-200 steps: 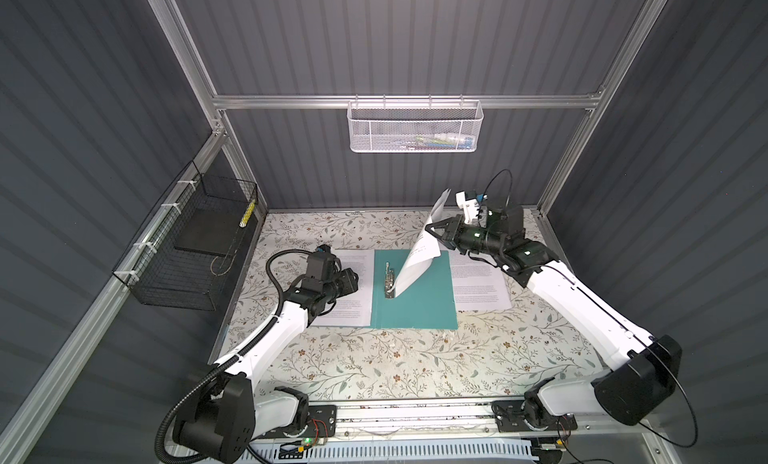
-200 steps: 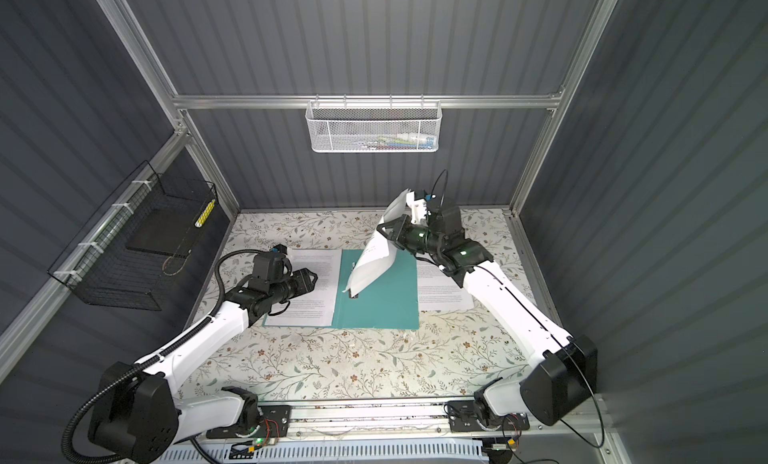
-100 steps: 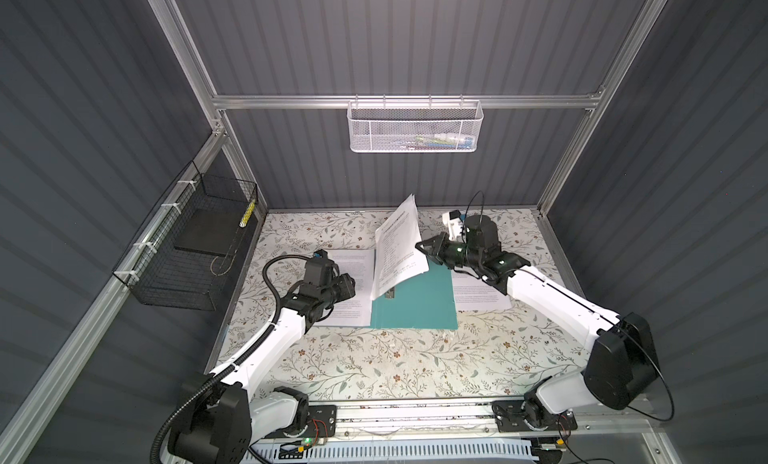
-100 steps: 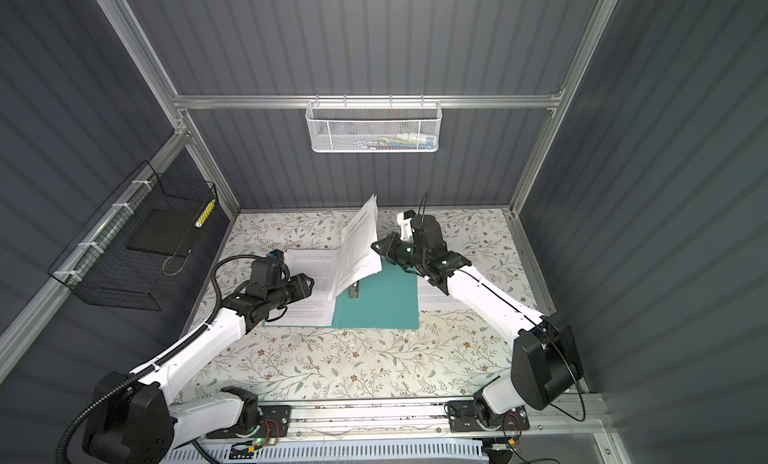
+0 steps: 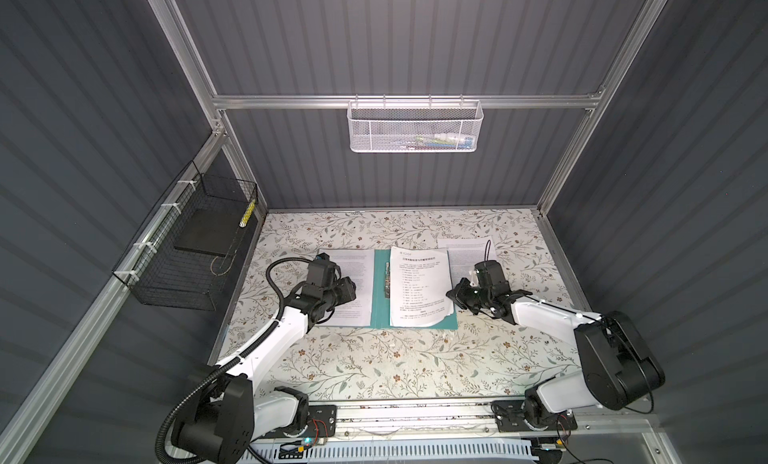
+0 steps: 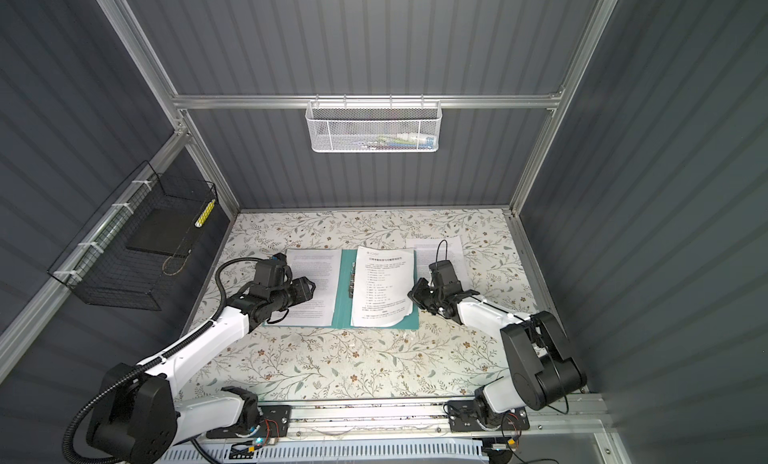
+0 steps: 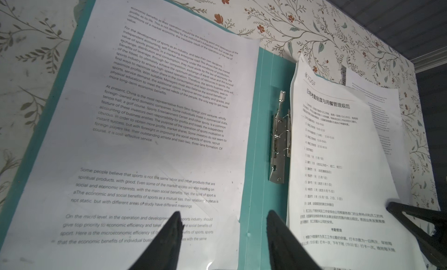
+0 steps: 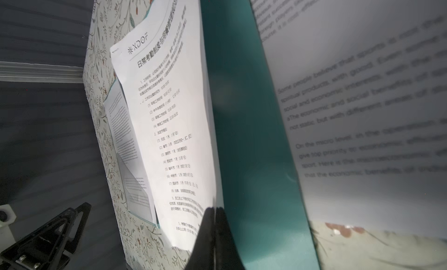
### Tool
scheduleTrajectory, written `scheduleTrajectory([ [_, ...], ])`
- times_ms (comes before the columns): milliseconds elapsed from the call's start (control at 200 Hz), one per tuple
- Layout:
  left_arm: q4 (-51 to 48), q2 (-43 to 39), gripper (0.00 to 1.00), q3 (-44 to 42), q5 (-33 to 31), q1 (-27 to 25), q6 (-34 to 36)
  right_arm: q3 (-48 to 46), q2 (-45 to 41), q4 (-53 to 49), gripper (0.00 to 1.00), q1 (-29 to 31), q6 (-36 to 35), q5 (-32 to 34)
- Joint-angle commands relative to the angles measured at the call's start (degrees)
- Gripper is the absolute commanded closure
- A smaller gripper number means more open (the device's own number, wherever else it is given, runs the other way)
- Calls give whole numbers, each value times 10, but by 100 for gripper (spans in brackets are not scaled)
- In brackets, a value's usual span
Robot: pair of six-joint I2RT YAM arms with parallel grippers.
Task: Put the files into the folder
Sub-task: 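Lower the XDOF sheet onto the folder beside the metal clip with the right gripper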
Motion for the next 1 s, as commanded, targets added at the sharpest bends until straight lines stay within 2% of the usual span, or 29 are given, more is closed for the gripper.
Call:
scheduleTrajectory([
  [0, 10, 7, 43, -10, 9, 1, -7, -12, -6, 2, 100, -8, -20, 6],
  [255, 10, 4, 43, -14, 8, 1, -7, -29, 34, 36, 100, -9, -11, -8],
  [275, 10, 4, 43, -14, 8, 1, -7, -31, 35, 39, 100, -9, -11, -28],
  [645, 11, 9, 43, -15, 11, 1, -4, 0, 104, 66, 100, -7, -24, -108],
  [716, 13, 8, 42, -17, 12, 1, -7, 4, 96, 50, 88, -4, -32, -98],
  [841, 16, 11, 42, -16, 15, 1, -8, 24, 75, -7, 85, -5, -69, -56],
  [996, 16, 19, 42, -10, 17, 1, -6, 44, 77, -24, 82, -5, -83, -53],
])
